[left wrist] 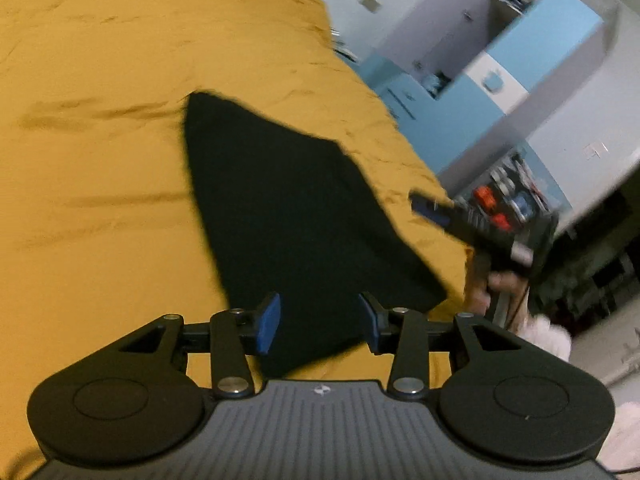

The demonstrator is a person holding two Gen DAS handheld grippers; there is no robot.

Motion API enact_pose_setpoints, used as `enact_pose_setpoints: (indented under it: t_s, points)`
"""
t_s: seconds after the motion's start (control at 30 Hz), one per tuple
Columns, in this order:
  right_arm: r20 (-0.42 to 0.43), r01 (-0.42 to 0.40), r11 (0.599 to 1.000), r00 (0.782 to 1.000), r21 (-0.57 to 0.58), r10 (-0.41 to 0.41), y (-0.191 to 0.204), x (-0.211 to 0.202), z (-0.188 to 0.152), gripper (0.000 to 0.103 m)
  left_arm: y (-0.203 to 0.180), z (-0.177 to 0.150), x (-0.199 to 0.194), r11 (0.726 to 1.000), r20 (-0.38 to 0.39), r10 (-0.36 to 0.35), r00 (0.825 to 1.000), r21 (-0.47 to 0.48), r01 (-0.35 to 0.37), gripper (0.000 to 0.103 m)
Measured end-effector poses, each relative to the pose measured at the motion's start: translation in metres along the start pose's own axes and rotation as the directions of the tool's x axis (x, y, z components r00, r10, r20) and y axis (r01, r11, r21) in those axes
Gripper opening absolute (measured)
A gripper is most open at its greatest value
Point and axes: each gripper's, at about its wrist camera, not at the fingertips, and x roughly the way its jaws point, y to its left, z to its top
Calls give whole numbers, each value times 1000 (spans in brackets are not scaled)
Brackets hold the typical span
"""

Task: Fold small clothes

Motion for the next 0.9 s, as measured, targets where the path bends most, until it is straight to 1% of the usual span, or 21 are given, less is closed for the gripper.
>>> enact_pose_setpoints:
  t_s: [0.07, 0.1, 0.13, 0.23, 0.33, 0.37, 0.4, 0.43, 0.47, 0.5, 0.53, 0.57, 0.63, 0.7, 0.8, 0.83, 0.9]
  points:
    - [-49, -29, 999, 998, 24, 30, -5, 30, 16, 45, 16, -11, 9, 995, -1, -9, 1000, -102, 9, 48]
    - [-69, -22, 999, 997, 27, 24, -6, 43, 23, 47, 26, -13, 12, 989, -7, -27, 1000, -145, 26, 48]
    - [-82, -13, 1000, 996, 25, 15, -6, 56, 29, 52, 33, -15, 18, 981, -11, -45, 999, -191, 43, 48]
    - [-107, 27, 999, 994, 25, -24, -6, 87, 38, 59, 47, -16, 31, 961, -7, -84, 996, -266, 79, 48]
    - [-154, 48, 996, 987, 72, -36, -8, 118, 38, 58, 59, -16, 45, 935, -25, -134, 991, -333, 118, 48]
    - [-170, 47, 995, 985, 86, -32, -11, 126, 39, 58, 62, -15, 51, 929, -38, -146, 989, -349, 123, 48]
    - [-185, 49, 994, 982, 101, -30, -15, 134, 40, 58, 64, -18, 54, 928, -48, -143, 989, -353, 117, 48]
    - [-191, 59, 992, 981, 109, -38, -16, 139, 39, 55, 66, -18, 57, 929, -51, -140, 989, -352, 113, 48]
    - [-198, 55, 992, 980, 113, -32, -17, 143, 39, 39, 66, -20, 58, 929, -49, -142, 989, -351, 116, 49]
    - [-206, 44, 993, 978, 112, -20, -17, 147, 39, 28, 66, -21, 58, 928, -48, -146, 988, -353, 120, 50]
    - [-203, 64, 993, 978, 101, -43, -16, 150, 39, 12, 66, -19, 60, 926, -47, -152, 987, -355, 126, 50]
    - [-203, 77, 993, 978, 89, -58, -15, 151, 40, 10, 65, -20, 59, 925, -47, -155, 987, -358, 128, 50]
    - [-190, 67, 995, 980, 70, -52, -14, 146, 42, 5, 63, -22, 58, 924, -48, -157, 986, -360, 130, 50]
    - [-173, 74, 997, 983, 29, -68, -13, 146, 48, 4, 60, -19, 60, 927, -57, -163, 985, -352, 133, 52]
    - [-176, 91, 994, 981, 56, -80, -23, 152, 49, 4, 60, -24, 64, 928, -56, -165, 985, -348, 136, 56]
    - [-192, 100, 993, 978, 59, -87, -27, 157, 44, 4, 61, -24, 66, 926, -56, -166, 985, -352, 136, 56]
    - [-219, 110, 988, 972, 109, -84, -37, 164, 34, 7, 63, -25, 64, 925, -55, -165, 985, -356, 135, 56]
